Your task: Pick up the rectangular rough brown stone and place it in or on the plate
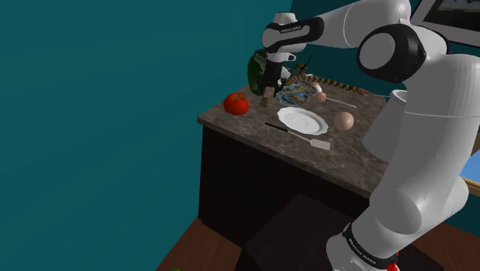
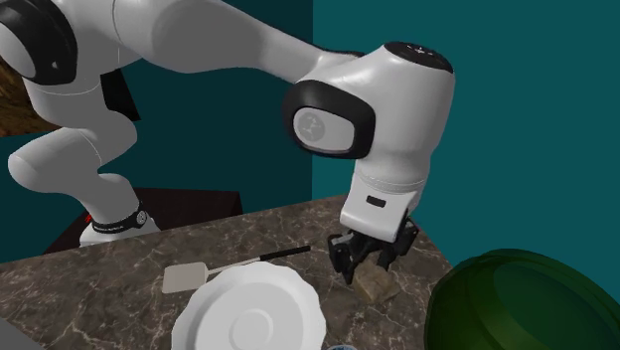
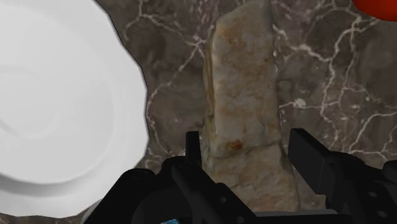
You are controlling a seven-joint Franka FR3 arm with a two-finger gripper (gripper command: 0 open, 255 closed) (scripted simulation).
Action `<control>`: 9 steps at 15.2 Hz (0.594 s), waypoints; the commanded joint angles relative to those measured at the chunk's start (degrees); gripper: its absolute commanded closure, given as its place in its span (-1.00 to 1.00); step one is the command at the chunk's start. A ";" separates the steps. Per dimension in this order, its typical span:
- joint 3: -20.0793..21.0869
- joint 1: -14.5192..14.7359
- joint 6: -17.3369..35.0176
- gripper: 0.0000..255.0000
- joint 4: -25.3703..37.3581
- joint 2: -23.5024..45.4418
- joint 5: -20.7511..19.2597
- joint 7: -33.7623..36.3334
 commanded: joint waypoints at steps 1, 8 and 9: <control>0.00 0.00 -1.43 1.00 1.22 -0.21 0.02 -0.07; 0.01 0.02 -5.80 1.00 5.10 -0.71 0.07 -0.27; -0.22 -0.54 -4.79 1.00 2.04 -2.80 0.12 -1.02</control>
